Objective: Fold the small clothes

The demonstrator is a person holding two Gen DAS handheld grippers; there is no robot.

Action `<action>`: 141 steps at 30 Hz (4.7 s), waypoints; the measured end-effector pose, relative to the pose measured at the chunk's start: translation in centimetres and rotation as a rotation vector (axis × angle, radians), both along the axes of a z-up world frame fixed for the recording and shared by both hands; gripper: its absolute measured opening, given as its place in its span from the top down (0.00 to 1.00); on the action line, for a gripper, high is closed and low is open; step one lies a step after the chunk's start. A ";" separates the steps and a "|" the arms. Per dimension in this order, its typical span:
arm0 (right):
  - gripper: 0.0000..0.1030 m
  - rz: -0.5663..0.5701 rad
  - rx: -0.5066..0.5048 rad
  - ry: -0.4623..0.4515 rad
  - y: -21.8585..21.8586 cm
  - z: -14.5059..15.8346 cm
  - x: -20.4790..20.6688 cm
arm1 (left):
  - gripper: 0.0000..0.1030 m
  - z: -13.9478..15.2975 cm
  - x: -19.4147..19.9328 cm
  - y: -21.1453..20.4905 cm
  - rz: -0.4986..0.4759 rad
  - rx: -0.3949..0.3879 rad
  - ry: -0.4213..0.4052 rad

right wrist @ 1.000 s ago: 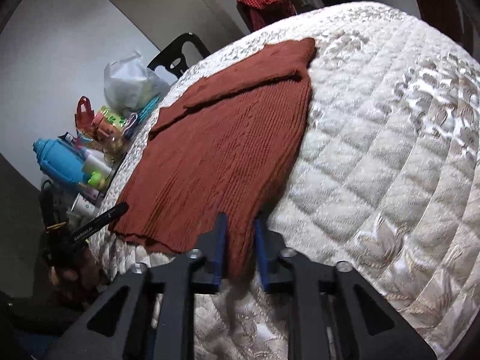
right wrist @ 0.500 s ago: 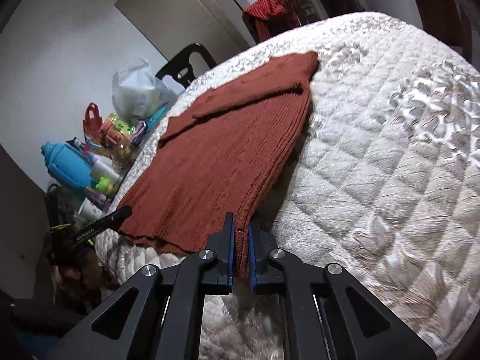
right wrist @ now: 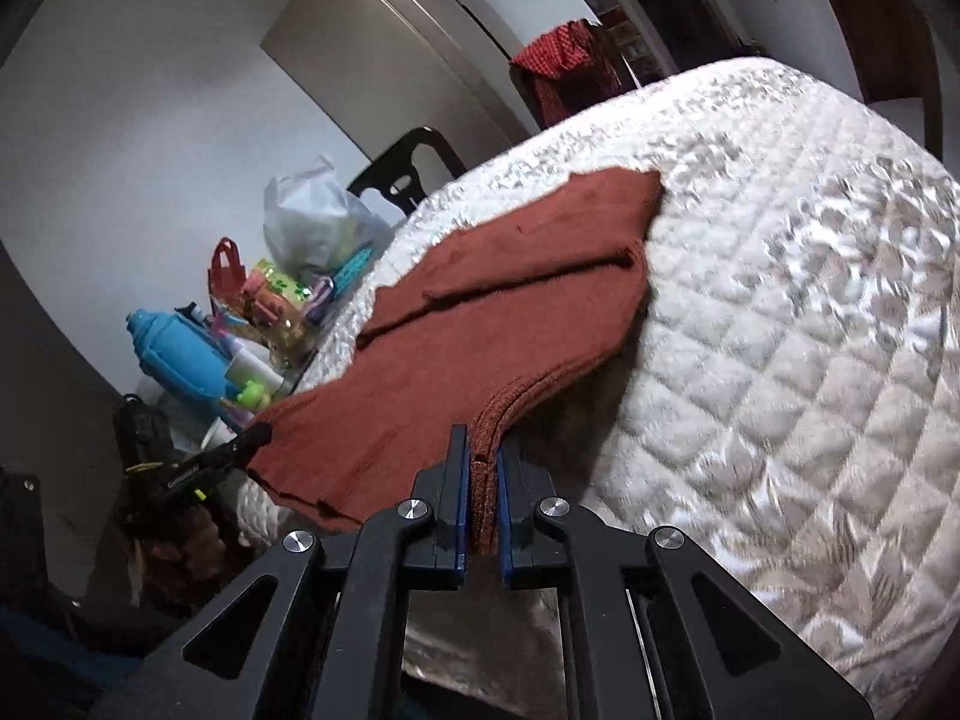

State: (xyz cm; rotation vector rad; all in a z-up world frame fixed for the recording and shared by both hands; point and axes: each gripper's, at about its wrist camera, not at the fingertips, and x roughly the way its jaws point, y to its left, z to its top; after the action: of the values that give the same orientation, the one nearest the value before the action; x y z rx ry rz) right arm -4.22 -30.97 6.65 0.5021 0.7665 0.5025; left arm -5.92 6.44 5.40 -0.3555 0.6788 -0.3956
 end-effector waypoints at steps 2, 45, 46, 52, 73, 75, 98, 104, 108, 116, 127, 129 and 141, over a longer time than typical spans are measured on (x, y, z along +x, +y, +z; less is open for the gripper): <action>0.93 -0.003 0.012 -0.029 -0.2 1.0 0.9 | 0.92 1.1 1.0 -0.1 0.000 -0.004 -0.027; 0.82 -0.119 0.182 0.292 -4.0 -5.1 28.9 | 0.81 -3.2 28.6 -0.3 0.104 -0.050 0.277; 0.80 -0.132 0.188 0.280 -4.3 -5.0 29.0 | 0.79 -3.1 28.7 -0.2 0.108 -0.053 0.273; 0.75 -0.171 0.130 0.206 -5.0 -2.8 27.9 | 0.62 -1.2 27.6 0.7 0.165 -0.019 0.196; 0.77 -0.110 -0.322 0.066 -0.7 -1.2 18.7 | 0.62 -1.4 19.3 -4.3 0.007 0.227 0.121; 0.77 -0.089 -0.339 0.046 0.5 -1.0 17.5 | 0.62 -0.9 17.9 -5.3 -0.014 0.243 0.101; 0.80 0.038 -0.447 0.029 7.1 -3.6 15.3 | 0.62 -3.7 15.8 -14.5 -0.130 0.319 0.142; 0.80 0.002 -0.417 0.017 5.8 -3.0 15.1 | 0.62 -2.8 14.9 -13.5 -0.117 0.297 0.124; 0.80 -0.094 -0.423 0.035 3.0 -3.2 14.9 | 0.62 -2.2 14.6 -10.1 -0.005 0.316 0.097; 0.82 -0.112 -0.392 0.058 2.0 -3.7 14.9 | 0.62 -3.2 14.4 -7.3 0.063 0.336 0.130; 0.82 -0.135 -0.405 0.070 1.3 -4.7 15.7 | 0.62 -4.3 14.7 -5.2 0.148 0.358 0.159; 0.82 -0.134 -0.399 0.072 1.2 -4.8 15.8 | 0.62 -4.3 14.6 -5.2 0.151 0.353 0.160; 0.82 -0.134 -0.386 0.081 1.1 -4.3 15.8 | 0.62 -3.6 14.4 -5.2 0.128 0.367 0.170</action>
State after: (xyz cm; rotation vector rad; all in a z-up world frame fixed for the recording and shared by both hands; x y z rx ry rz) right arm 11.56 -29.87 2.38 0.2123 0.8767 0.2021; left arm 8.49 1.28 1.77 -0.0828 0.8729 -0.1140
